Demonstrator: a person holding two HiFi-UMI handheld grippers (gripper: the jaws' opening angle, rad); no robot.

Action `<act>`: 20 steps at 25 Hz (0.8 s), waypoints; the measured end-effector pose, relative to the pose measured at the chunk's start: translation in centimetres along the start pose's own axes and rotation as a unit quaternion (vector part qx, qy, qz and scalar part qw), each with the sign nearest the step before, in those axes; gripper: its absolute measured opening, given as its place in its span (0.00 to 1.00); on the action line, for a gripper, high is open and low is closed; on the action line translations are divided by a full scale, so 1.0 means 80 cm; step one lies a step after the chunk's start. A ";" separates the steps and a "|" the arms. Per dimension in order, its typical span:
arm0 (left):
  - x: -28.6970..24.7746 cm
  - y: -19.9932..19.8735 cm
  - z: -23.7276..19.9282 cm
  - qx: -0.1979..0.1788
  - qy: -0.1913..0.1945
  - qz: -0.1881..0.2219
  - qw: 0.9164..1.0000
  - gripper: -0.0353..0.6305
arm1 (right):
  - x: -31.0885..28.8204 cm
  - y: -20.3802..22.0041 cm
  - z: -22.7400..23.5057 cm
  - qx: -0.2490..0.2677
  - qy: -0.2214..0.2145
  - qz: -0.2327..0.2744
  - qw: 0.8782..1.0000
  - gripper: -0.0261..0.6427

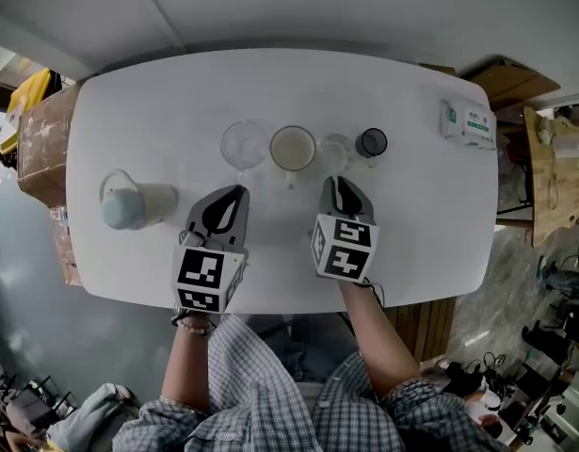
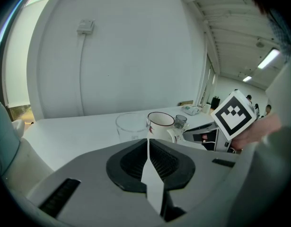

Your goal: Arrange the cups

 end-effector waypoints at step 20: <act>0.018 -0.010 0.009 0.006 0.010 0.030 0.999 0.08 | 0.033 -0.004 0.087 0.082 -0.001 0.004 0.997 0.17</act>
Point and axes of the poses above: the fingertips, and each gripper's own axes: x backward along the fingers, z to its right, y out of its underside, the point moved 3 cm from there along x, backward along the fingers, and after that the axes turned 4 degrees about -y, right-handed, at the moved point
